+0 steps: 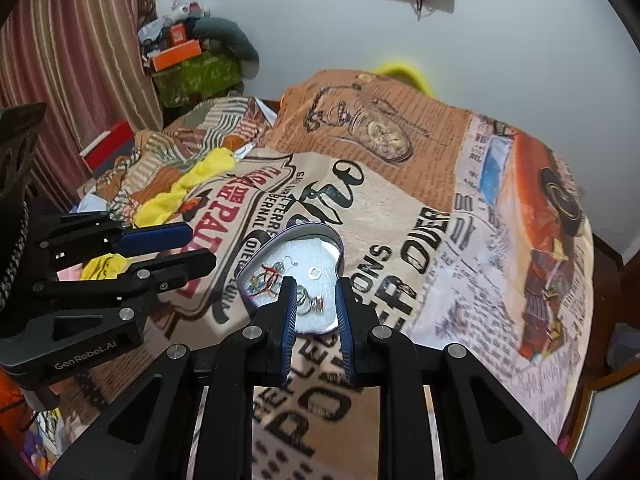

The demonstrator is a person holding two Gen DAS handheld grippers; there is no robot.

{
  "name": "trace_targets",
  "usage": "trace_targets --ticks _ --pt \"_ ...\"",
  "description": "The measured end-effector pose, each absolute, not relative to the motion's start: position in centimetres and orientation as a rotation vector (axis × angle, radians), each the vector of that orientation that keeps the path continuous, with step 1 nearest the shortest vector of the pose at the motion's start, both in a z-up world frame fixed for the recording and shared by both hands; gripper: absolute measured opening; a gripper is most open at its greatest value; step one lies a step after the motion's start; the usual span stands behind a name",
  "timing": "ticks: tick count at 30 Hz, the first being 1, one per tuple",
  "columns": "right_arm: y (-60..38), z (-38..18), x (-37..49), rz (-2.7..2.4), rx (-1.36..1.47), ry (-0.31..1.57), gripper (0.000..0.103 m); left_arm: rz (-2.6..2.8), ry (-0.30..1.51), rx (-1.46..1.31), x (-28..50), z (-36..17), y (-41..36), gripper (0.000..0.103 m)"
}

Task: Organize jewelry
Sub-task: 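Move both grippers back to the beaded bracelet and gold ring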

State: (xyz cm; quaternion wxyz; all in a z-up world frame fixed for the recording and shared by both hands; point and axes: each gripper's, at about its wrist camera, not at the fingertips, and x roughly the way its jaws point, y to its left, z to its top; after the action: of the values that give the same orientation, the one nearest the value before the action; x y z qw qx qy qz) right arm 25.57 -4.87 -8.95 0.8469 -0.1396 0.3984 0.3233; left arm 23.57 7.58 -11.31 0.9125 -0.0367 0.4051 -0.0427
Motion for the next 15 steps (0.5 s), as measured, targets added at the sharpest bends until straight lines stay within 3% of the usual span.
trace_targets --ticks 6,15 --pt "-7.4 -7.5 23.2 0.657 -0.262 0.805 0.018 -0.106 0.811 -0.042 21.1 -10.2 5.6 0.034" --pt "-11.5 -7.9 20.6 0.604 -0.208 0.804 0.018 -0.154 0.837 -0.038 18.7 -10.8 2.5 0.035"
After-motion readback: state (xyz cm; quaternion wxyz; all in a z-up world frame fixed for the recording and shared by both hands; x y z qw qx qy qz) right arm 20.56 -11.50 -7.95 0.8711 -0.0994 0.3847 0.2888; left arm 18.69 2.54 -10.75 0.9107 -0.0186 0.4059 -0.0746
